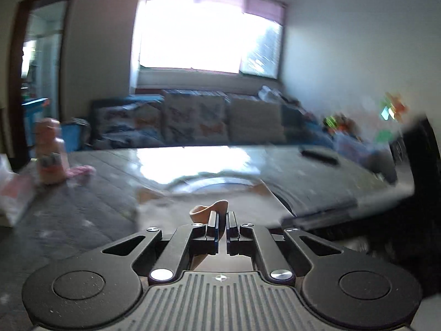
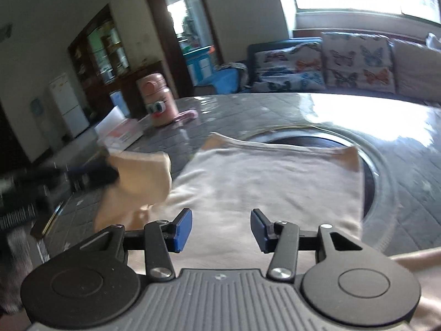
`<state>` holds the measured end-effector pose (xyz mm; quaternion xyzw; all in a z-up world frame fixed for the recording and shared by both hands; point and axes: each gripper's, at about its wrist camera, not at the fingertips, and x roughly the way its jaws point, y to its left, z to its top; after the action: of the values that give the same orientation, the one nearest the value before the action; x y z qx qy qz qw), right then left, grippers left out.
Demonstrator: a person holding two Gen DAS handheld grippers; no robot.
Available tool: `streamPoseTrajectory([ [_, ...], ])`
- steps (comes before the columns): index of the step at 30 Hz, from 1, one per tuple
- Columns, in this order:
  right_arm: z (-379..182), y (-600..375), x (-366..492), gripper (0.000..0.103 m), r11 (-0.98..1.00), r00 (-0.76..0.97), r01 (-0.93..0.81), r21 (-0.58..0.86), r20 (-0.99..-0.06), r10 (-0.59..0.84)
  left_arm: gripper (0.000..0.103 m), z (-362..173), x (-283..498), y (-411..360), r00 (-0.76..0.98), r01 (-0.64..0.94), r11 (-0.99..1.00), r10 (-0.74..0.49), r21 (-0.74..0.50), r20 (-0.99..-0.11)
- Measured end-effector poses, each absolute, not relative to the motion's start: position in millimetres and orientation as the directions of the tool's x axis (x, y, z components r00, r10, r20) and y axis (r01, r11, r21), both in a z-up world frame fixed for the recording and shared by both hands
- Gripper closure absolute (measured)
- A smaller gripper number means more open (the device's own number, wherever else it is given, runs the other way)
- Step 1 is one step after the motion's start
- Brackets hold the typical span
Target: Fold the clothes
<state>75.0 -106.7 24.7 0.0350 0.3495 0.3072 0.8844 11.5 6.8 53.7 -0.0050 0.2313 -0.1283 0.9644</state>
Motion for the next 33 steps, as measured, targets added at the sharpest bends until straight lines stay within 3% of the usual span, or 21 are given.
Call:
streamPoseTrajectory([
  [6,13,-130,78,0.055,0.826,0.557,-0.461,0.324,-0.619,0.553,0.091,28,13,-21,0.801,0.32,0.947,-0.285,-0.025,-0.526],
  [10,5,-131,77,0.054,0.817,0.532,-0.455,0.354,-0.628,0.568,0.063,22,4,-18,0.793,0.336,0.942,-0.283,0.0,-0.54],
  [13,0,-124,75,0.054,0.802,0.499,-0.47,0.368,-0.638,0.586,0.053,27,-8,-6,0.813,0.318,0.948,-0.259,0.025,-0.522],
  [21,-14,-91,66,0.055,0.768,0.415,-0.525,0.365,-0.678,0.606,0.042,25,-34,56,0.842,0.146,0.986,-0.082,0.078,-0.534],
  [25,-16,-80,61,0.062,0.769,0.406,-0.539,0.342,-0.695,0.594,0.038,13,-43,79,0.825,0.074,0.993,-0.01,0.091,-0.565],
  [30,-15,-71,58,0.097,0.784,0.422,-0.546,0.294,-0.712,0.561,0.034,2,-49,85,0.807,0.038,0.995,0.022,0.089,-0.59],
  [33,-5,-72,56,0.098,0.781,0.444,-0.559,0.279,-0.695,0.566,0.032,-2,-48,82,0.805,0.043,0.996,0.016,0.084,-0.592],
])
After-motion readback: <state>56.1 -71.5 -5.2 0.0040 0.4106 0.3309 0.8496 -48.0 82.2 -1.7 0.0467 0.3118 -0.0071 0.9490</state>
